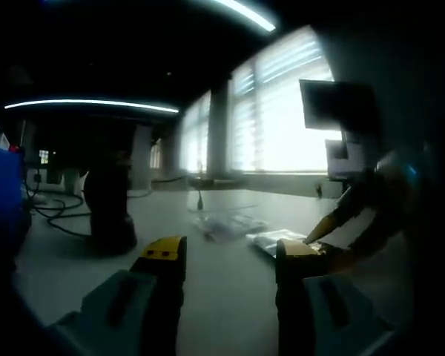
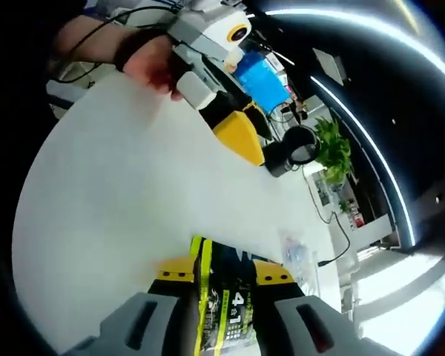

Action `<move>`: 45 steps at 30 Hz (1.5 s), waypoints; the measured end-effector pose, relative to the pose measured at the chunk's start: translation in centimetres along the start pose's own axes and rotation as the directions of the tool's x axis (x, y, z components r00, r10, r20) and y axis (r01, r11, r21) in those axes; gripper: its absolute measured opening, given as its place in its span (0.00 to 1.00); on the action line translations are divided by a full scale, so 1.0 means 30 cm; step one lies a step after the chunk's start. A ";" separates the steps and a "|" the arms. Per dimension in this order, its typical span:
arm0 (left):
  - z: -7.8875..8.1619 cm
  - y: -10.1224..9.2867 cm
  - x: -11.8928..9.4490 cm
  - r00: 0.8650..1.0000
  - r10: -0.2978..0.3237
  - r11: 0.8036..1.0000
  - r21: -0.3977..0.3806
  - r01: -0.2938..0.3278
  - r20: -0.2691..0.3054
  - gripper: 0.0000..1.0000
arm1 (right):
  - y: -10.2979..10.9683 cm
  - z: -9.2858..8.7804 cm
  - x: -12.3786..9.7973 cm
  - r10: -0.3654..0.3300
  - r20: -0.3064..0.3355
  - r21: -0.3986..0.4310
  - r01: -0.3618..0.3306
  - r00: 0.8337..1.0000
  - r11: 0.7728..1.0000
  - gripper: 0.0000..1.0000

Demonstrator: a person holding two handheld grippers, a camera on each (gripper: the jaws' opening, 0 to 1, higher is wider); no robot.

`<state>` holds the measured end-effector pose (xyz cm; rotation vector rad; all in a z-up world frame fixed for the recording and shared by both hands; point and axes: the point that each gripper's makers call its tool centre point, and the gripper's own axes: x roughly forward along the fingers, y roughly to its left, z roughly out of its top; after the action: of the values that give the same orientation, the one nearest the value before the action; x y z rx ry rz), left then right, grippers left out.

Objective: Clip sheet goods on table flip sheet goods clip sheet goods scan sheet goods put sheet goods back to table

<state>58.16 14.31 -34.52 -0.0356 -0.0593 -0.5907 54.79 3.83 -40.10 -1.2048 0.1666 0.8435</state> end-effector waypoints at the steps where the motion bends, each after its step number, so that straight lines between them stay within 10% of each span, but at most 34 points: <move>1: 0.000 0.000 0.000 1.000 0.000 1.000 0.000 0.000 0.000 0.41 | 0.007 0.000 0.000 -0.002 -0.004 -0.006 0.002 1.000 1.000 0.18; 7: -0.001 0.000 0.000 1.000 0.000 1.000 0.001 0.000 0.000 0.41 | 0.053 -0.012 0.014 -0.002 -0.044 0.021 0.002 0.999 1.000 0.00; 45: -0.005 0.006 0.001 1.000 0.002 1.000 0.007 -0.002 -0.007 0.41 | 0.014 -0.137 -0.091 -0.058 -0.063 0.195 0.070 0.996 0.978 0.09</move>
<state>58.30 14.43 -34.67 -0.0263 -0.0543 -0.5886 53.91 -1.01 -40.54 -1.0429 0.2511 0.7190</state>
